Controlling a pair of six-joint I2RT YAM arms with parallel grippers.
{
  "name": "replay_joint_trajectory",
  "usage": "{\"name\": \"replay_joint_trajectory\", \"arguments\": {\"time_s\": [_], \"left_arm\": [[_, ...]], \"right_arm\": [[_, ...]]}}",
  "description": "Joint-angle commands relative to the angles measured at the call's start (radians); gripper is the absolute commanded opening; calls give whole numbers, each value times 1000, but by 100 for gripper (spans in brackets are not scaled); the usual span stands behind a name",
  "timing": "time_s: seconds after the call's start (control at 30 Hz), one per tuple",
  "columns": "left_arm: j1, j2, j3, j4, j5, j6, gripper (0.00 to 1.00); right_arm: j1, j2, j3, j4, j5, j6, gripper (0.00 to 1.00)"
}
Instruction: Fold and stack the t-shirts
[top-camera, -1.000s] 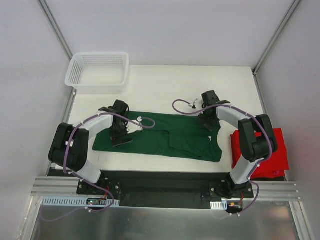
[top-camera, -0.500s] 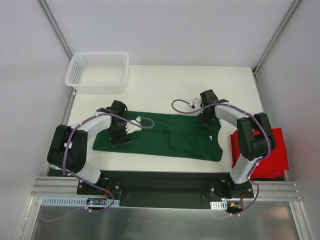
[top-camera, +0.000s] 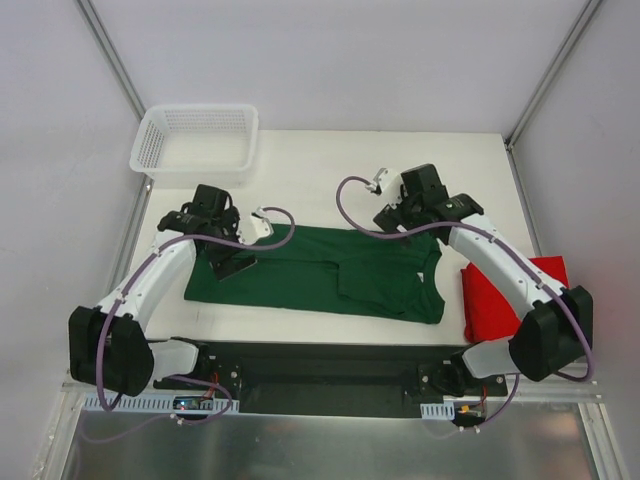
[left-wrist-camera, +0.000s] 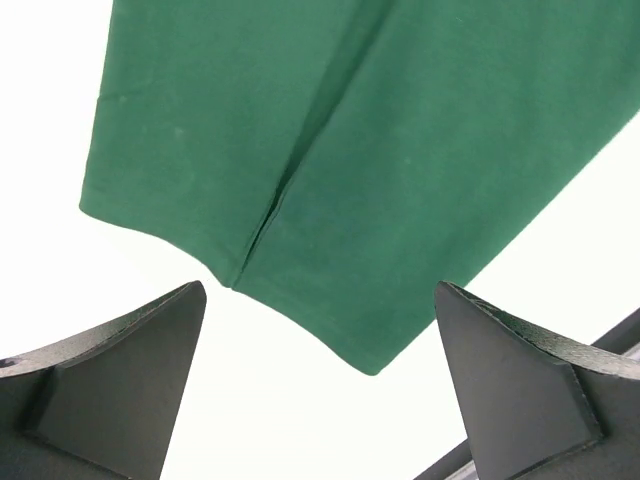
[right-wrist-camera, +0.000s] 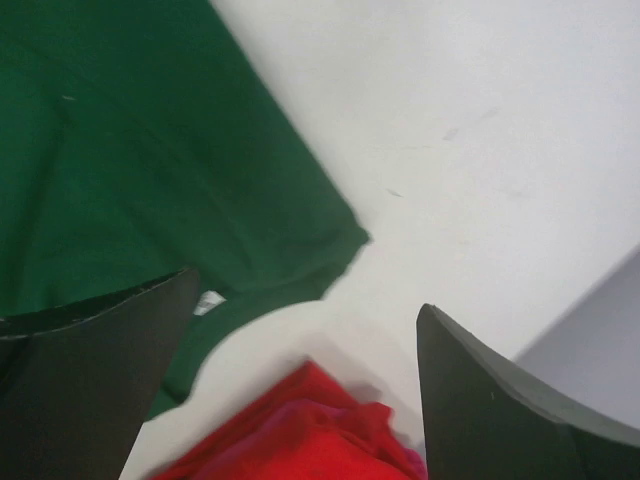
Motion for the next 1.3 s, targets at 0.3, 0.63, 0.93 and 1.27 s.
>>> {"name": "replay_joint_trajectory", "arguments": {"time_s": [0.3,0.63,0.93,1.27], "left_arm": [[187,217,-46,149,248,-177,99],[195,264,-144,299,228,-214,99],[193,265,-216,299,124,-193,99],[173,117,-314,217,75,-154,99]], "right_arm": [[-23,202,-110,-84,-538,146,96],[1,260,-193,-24,-424,91,96],[0,369,-124,-36,-357,34,96],[-55,441,25,-126,-317,11,96]]}}
